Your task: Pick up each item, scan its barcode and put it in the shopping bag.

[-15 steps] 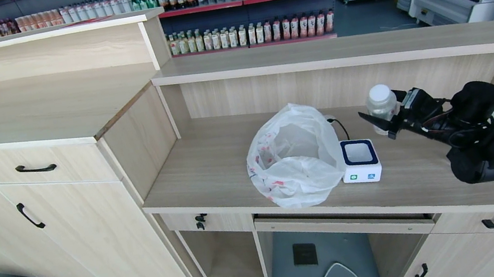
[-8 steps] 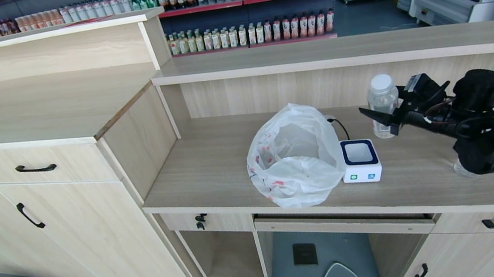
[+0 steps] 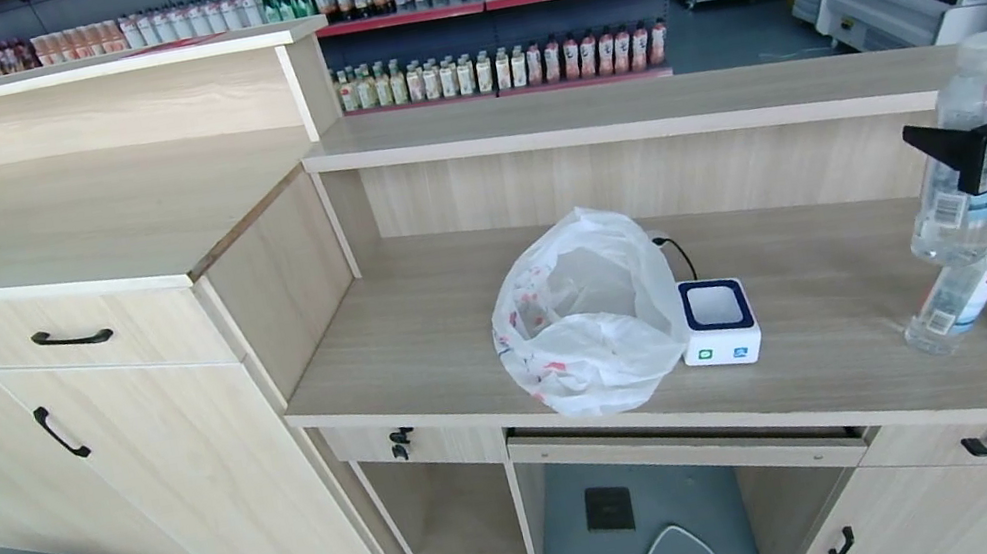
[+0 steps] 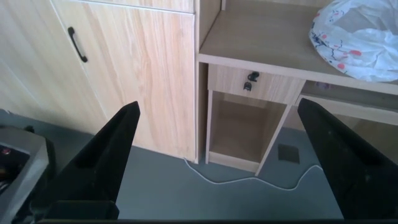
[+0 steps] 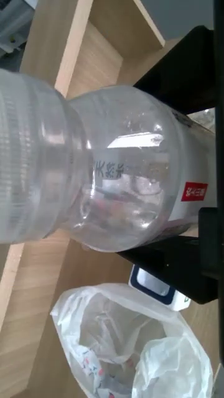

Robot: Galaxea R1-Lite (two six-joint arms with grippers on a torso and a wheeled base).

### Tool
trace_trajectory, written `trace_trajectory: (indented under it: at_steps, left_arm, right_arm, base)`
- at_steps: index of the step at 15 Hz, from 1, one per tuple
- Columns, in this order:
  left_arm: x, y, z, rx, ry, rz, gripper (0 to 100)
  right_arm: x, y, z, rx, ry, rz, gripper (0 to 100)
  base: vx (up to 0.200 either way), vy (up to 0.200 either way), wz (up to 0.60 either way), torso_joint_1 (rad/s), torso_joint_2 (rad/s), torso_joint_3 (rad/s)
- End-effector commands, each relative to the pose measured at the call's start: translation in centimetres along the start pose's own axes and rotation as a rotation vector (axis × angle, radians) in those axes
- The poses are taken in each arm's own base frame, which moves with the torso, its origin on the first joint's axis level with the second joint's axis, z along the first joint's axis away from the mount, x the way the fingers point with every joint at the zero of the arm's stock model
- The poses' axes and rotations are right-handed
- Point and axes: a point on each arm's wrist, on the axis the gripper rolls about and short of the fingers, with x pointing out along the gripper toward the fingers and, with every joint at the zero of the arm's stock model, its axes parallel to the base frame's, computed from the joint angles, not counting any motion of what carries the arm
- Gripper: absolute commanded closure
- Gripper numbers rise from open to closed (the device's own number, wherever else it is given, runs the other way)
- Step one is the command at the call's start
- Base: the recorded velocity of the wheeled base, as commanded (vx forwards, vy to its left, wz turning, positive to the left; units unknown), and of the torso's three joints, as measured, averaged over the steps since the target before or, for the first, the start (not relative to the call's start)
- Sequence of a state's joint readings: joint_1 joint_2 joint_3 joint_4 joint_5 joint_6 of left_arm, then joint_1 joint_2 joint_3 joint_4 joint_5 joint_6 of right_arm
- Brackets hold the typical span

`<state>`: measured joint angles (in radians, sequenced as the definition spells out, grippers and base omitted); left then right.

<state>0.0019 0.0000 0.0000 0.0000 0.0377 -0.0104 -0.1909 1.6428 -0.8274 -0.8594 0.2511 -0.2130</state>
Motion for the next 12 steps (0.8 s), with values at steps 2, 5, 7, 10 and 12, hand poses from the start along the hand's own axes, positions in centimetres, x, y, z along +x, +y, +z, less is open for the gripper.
trace_trajectory:
  at_steps: [2, 5, 7, 10, 12]
  left_arm:
    - [0.0, 0.0, 0.0, 0.000, 0.000, 0.000, 0]
    - [0.0, 0.0, 0.0, 0.000, 0.000, 0.000, 0]
    - [0.0, 0.0, 0.0, 0.000, 0.000, 0.000, 0]
    - [0.0, 0.0, 0.0, 0.000, 0.000, 0.000, 0]
    - [0.0, 0.0, 0.0, 0.000, 0.000, 0.000, 0]
  right_arm:
    - [-2.1, -0.2, 2.0, -0.118, -0.053, -0.061, 100]
    - [-2.3, -0.2, 2.3, -0.148, -0.079, -0.069, 100]
    - [-2.1, -0.2, 2.6, -0.146, -0.101, -0.097, 100]
    - [-0.7, -0.2, 2.7, -0.066, -0.104, -0.093, 100]
    - [1.3, -0.4, 1.6, 0.019, -0.082, -0.079, 100]
  base:
    - [0.000, 0.000, 0.00, 0.000, 0.00, 0.000]
    - [0.000, 0.000, 0.40, -0.002, 0.00, 0.000]
    - [0.000, 0.000, 0.60, -0.005, 0.00, 0.007]
    - [0.000, 0.000, 0.40, 0.006, 0.00, 0.002]
    - [0.000, 0.000, 0.00, 0.000, 0.00, 0.000]
